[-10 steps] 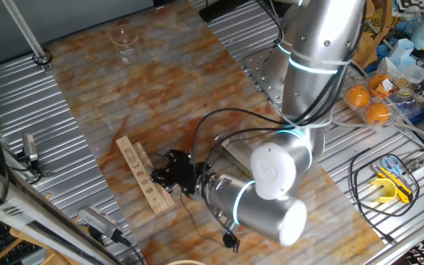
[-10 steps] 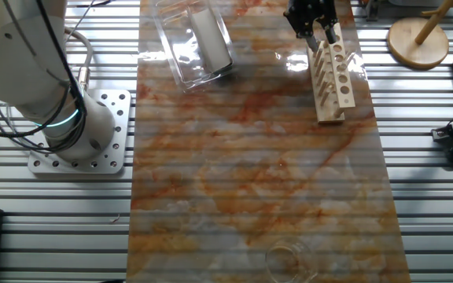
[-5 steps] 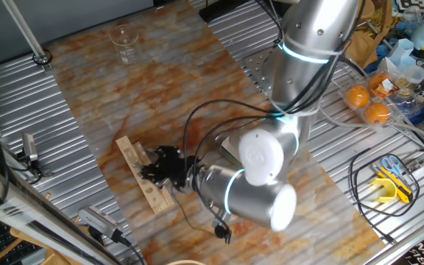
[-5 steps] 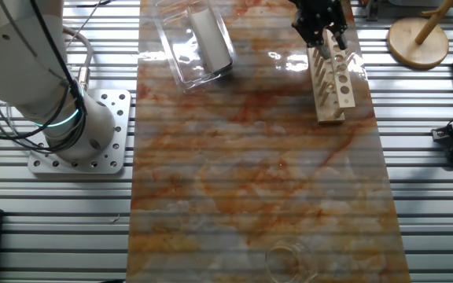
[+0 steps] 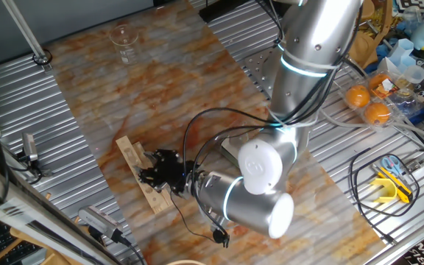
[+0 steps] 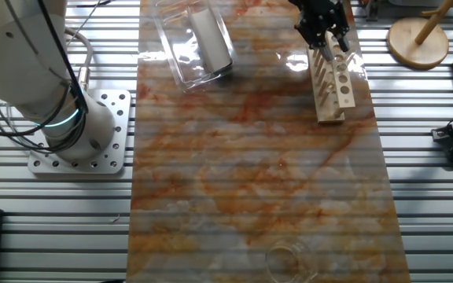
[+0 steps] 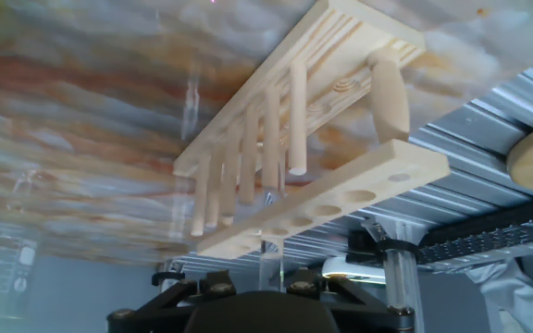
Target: Pour out the test tube
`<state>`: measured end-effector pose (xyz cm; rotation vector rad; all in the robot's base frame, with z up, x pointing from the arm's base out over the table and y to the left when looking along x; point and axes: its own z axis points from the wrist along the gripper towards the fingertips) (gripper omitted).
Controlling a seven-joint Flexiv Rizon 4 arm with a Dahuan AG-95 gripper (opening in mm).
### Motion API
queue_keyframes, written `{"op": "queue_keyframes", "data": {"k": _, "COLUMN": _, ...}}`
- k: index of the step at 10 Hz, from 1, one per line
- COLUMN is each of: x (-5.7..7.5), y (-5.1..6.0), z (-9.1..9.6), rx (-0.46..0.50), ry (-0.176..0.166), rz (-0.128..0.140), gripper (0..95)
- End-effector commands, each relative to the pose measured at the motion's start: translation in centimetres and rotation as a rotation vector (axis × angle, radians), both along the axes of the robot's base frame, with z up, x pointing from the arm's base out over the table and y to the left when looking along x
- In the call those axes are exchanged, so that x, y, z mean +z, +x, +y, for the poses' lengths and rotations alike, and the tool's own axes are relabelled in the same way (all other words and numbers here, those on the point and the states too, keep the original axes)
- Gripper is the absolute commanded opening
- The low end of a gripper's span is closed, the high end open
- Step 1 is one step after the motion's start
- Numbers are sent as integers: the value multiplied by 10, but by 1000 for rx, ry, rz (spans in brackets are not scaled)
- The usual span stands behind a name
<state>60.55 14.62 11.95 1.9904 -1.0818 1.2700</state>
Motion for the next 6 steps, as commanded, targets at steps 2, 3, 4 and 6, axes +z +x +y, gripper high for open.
{"op": "queue_keyframes", "data": {"k": 2, "x": -3, "y": 3, "z": -6, "rx": -3, "ry": 7, "rz": -12, "gripper": 380}}
{"op": "queue_keyframes", "data": {"k": 3, "x": -5, "y": 4, "z": -8, "rx": -3, "ry": 8, "rz": -15, "gripper": 380}}
{"op": "queue_keyframes", "data": {"k": 4, "x": -6, "y": 5, "z": -9, "rx": -2, "ry": 9, "rz": -19, "gripper": 380}}
{"op": "queue_keyframes", "data": {"k": 6, "x": -7, "y": 6, "z": -10, "rx": 8, "ry": 2, "rz": -23, "gripper": 380}}
